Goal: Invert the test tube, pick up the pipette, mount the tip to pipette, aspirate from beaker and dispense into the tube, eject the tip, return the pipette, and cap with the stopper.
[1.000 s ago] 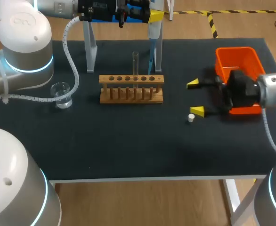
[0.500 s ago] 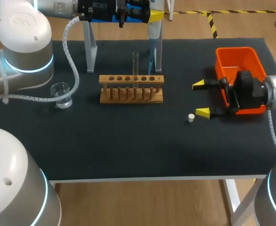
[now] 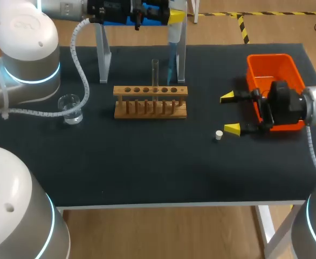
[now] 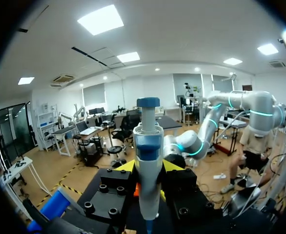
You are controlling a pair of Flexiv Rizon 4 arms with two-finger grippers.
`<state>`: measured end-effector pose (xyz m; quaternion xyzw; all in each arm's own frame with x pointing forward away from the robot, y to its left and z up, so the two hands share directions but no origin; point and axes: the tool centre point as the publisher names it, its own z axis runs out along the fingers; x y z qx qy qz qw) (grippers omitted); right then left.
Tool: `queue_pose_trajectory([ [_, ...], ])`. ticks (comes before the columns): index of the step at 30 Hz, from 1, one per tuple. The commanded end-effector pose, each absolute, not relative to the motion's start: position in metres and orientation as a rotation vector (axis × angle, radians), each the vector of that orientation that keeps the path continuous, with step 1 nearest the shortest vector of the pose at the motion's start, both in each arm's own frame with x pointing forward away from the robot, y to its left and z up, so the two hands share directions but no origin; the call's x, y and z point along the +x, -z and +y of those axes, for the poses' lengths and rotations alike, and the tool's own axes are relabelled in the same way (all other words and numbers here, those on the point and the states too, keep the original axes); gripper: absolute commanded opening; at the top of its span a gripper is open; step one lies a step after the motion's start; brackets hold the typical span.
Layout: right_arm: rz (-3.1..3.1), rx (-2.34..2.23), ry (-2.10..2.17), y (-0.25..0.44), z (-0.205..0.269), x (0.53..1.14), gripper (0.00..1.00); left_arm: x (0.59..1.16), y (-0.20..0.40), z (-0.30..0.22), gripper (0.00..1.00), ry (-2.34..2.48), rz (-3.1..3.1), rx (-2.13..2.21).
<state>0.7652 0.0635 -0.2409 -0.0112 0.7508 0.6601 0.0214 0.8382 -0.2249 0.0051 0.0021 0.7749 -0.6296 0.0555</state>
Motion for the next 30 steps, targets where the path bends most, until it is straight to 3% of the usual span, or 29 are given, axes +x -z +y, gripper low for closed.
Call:
queue_pose_trajectory([
  [1, 2.328, -0.035, -2.045, 0.241, 0.062, 0.764, 1.00, 0.835, -0.003, -0.199, 0.00, 1.907, 2.342, -0.031],
  [30, 2.328, -0.035, -2.045, 0.241, 0.062, 0.764, 1.00, 0.889, 0.040, -0.021, 0.00, 1.764, 2.211, -0.458],
])
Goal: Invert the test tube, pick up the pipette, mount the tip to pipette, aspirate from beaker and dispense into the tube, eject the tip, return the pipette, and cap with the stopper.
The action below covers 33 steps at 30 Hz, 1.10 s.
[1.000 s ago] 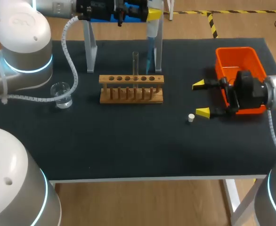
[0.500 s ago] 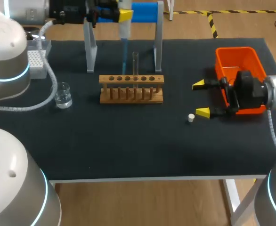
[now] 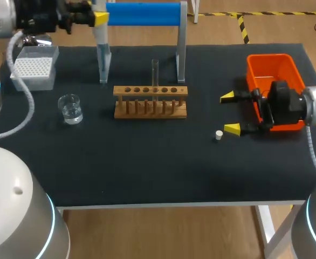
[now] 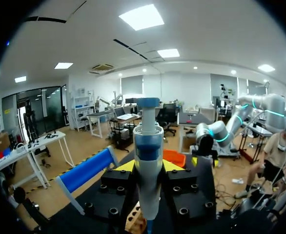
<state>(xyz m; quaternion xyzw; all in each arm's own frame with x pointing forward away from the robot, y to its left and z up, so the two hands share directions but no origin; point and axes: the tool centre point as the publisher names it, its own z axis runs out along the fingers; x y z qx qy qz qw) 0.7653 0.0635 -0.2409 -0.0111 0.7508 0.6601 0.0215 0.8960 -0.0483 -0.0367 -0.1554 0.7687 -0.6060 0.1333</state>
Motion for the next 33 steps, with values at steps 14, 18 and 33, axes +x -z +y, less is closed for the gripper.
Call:
queue_pose_trajectory([
  [14, 2.328, -0.035, -2.045, 0.241, 0.062, 0.764, 1.00, 0.917, 0.068, 0.036, 0.00, 1.779, 2.095, -0.556],
  [18, 2.328, -0.035, -2.045, 0.241, 0.062, 0.764, 1.00, 0.922, 0.073, 0.046, 0.00, 1.769, 2.078, -0.563],
  [33, 2.328, -0.035, -2.045, 0.241, 0.062, 0.764, 1.00, 0.926, 0.092, 0.069, 0.00, 1.744, 2.014, -0.565],
])
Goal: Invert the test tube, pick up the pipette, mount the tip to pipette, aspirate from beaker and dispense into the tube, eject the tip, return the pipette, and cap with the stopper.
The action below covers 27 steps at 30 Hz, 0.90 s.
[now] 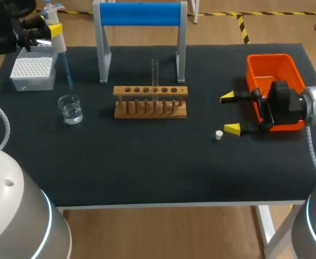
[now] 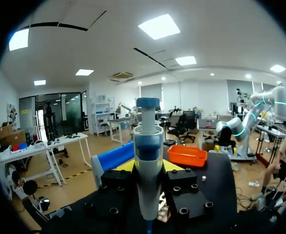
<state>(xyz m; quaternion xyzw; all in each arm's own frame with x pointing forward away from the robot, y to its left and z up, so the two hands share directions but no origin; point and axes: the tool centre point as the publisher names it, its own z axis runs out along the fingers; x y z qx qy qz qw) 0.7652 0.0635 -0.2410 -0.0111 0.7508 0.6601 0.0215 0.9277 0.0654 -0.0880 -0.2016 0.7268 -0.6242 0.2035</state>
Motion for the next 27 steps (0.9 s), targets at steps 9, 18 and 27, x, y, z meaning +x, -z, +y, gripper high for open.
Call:
queue_pose_trajectory([
  [9, 2.328, -0.035, -2.045, 0.241, 0.062, 0.764, 1.00, 0.924, 0.100, 0.078, 0.00, 1.731, 2.010, -0.588],
  [18, 2.328, -0.035, -2.045, 0.241, 0.062, 0.764, 1.00, 0.923, 0.100, 0.080, 0.00, 1.722, 2.006, -0.589],
  [27, 2.328, -0.035, -2.045, 0.241, 0.062, 0.764, 1.00, 0.923, 0.100, 0.080, 0.00, 1.722, 2.006, -0.589],
])
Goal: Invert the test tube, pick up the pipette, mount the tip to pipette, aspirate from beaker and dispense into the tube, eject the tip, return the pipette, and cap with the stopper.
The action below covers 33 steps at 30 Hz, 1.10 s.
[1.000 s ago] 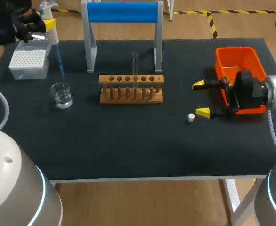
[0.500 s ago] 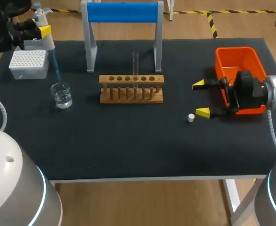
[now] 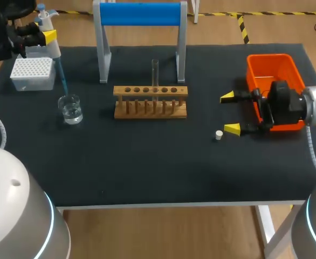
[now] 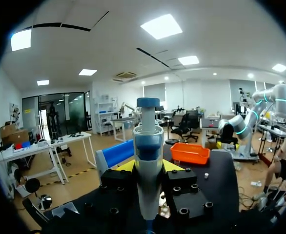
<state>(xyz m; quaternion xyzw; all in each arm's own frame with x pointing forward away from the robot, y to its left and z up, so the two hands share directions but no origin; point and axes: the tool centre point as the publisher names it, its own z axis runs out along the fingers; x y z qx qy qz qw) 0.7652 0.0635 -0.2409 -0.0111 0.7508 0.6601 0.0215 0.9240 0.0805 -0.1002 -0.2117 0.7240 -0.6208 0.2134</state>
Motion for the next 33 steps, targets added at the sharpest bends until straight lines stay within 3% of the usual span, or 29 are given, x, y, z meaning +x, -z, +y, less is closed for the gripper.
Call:
queue_pose_trajectory([
  [1, 2.328, -0.035, -2.045, 0.241, 0.062, 0.764, 1.00, 0.923, 0.100, 0.080, 0.00, 1.722, 2.006, -0.589],
  [14, 2.328, -0.035, -2.045, 0.241, 0.062, 0.764, 1.00, 0.923, 0.100, 0.080, 0.00, 1.722, 2.006, -0.589],
  [33, 2.435, 0.040, -1.851, 0.251, 0.178, 0.767, 1.00, 0.923, 0.100, 0.080, 0.00, 1.722, 2.006, -0.589],
])
